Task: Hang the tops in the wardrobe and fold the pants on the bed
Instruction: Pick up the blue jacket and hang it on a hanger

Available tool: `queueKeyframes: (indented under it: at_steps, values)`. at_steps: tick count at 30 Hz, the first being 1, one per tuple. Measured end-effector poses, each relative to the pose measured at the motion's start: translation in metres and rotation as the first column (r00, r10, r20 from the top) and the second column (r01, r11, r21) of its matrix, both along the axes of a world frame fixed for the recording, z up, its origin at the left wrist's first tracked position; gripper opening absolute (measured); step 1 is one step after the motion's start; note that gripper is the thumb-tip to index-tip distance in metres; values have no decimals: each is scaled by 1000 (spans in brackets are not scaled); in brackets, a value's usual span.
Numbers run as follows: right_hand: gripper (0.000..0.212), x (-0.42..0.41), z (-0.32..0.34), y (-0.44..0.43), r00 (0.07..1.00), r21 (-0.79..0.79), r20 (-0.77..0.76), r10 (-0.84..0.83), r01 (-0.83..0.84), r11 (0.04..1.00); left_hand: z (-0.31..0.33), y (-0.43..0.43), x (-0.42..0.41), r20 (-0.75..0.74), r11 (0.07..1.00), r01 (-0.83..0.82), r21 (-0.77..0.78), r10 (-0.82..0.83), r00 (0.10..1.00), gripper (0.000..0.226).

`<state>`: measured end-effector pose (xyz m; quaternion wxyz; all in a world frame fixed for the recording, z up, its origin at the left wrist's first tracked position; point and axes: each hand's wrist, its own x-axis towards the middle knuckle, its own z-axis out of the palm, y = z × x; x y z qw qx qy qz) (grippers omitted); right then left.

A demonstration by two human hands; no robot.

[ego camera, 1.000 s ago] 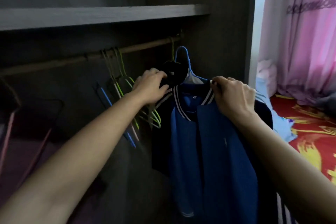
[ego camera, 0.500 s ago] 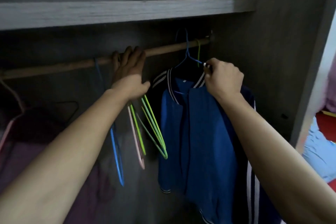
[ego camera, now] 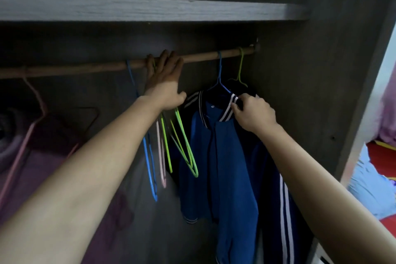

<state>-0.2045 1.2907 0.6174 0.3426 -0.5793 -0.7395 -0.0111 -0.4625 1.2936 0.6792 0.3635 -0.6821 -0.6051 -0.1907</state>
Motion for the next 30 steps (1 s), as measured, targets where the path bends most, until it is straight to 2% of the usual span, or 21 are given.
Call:
queueKeyframes:
  at_steps: [3,7,12,15,18,21,23,27,30]
  values:
    - [41,9,-3,-24,998,-25,57,-39,40,999,6,-17,4,70,999,36,-36,-33,997,80]
    - [40,17,-16,-61,995,-10,58,-78,79,997,-12,-61,11,218,993,117,-3,-113,969,65]
    - [48,19,-48,-128,980,67,3,-197,197,978,-49,-129,22,151,980,178,83,-189,970,59]
    - [50,19,-76,-176,971,113,-27,-238,239,964,-71,-169,33,189,958,265,111,-282,941,58]
    - [51,23,-111,-230,956,131,-56,-288,293,947,-105,-211,48,246,909,376,178,-411,878,57]
    - [54,35,-158,-294,921,70,-53,-385,388,919,-158,-253,67,332,805,560,198,-592,734,55]
    - [55,51,-196,-346,879,-1,3,-476,476,879,-203,-282,84,400,764,632,129,-623,672,55]
    - [61,82,-260,-461,793,-212,186,-581,609,764,-287,-348,120,557,717,687,-121,-524,645,60]
    - [64,105,-289,-556,723,-303,264,-639,691,656,-331,-407,154,617,588,746,-314,-471,630,65]
